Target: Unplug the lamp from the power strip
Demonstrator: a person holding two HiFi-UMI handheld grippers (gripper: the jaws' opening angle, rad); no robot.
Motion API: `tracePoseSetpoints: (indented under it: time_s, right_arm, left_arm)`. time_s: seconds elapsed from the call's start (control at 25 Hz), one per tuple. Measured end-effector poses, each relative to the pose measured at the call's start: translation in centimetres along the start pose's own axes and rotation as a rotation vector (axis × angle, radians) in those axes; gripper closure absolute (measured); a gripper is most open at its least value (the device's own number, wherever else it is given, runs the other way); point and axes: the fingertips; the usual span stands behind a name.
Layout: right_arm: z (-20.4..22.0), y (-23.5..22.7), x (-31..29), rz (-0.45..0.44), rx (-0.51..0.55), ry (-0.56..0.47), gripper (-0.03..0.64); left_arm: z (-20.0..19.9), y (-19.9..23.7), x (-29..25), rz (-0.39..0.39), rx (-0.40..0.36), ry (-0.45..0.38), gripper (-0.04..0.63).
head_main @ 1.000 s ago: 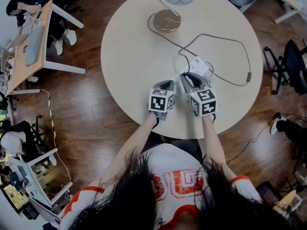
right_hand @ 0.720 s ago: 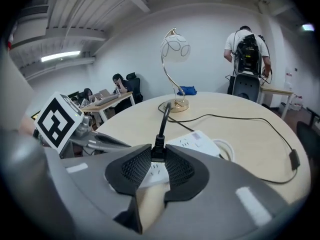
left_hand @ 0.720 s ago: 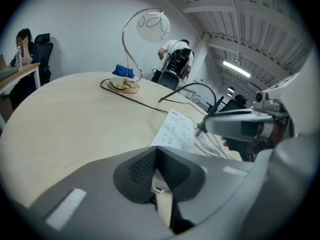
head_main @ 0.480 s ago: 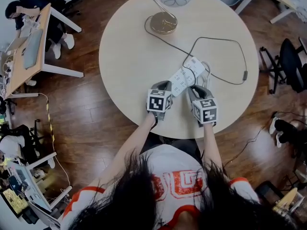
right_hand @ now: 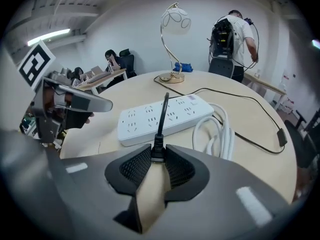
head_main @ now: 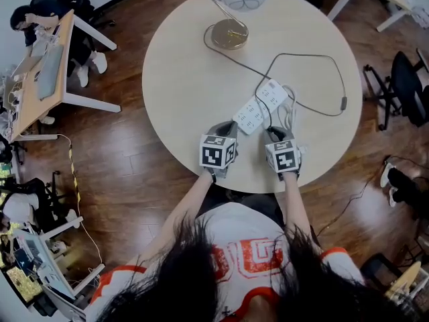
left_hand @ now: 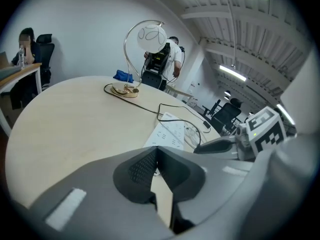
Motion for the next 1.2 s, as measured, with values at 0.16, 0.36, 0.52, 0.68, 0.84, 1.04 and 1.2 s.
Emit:
tracePoseSetpoints:
  time_s: [0.16,0.36,0.52,0.68,0.84,1.04,1.2]
  right_arm:
    - [0.3,0.1,0.3,0.000,-0.038,-0.008,0.495]
    - [-1.3,-0.1,2.1,0.027,-0.126,-0.108,0.486]
    - [-3.1,-0.2,4.4,0.097,-0.188,-0.218,0.594]
    - [-4.8,0.2,6.4,0.124,-0.218,-0.304,0.615]
    - [-6.1,1.3,8.5,0.115,-0.260,-0.381,0.615]
    - [-7.2,3.2,11.0,0.119,-0.290,-0.446,0.615]
    - [-7.5,4.7,12.5,0.113,-0.333,-0.486,0.615]
  left_arm:
    - [-0.7,-0.4,1.5,0.008,-0.003,-0.037,0.595]
    - [-1.0,-0.5,2.6,0.030,0.007,-0.057,0.595]
    - [-1.4,-0.6,3.8,0.045,0.012,-0.070,0.595]
    - [-2.5,-1.4,5.1,0.071,-0.050,-0.104,0.595]
    - [-3.6,-2.7,6.8,0.120,-0.082,-0.139,0.595]
    - [-4.1,-3.9,9.3,0.185,-0.112,-0.168,0.595]
    - [-4.3,-4.6,11.0,0.224,-0.124,-0.191,0.595]
Point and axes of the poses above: the fingertips, and each gripper's own axes: x backward along the fingers, y to its left, z out of its underside, and after that the axes turned 6 degrees about x, right-handed
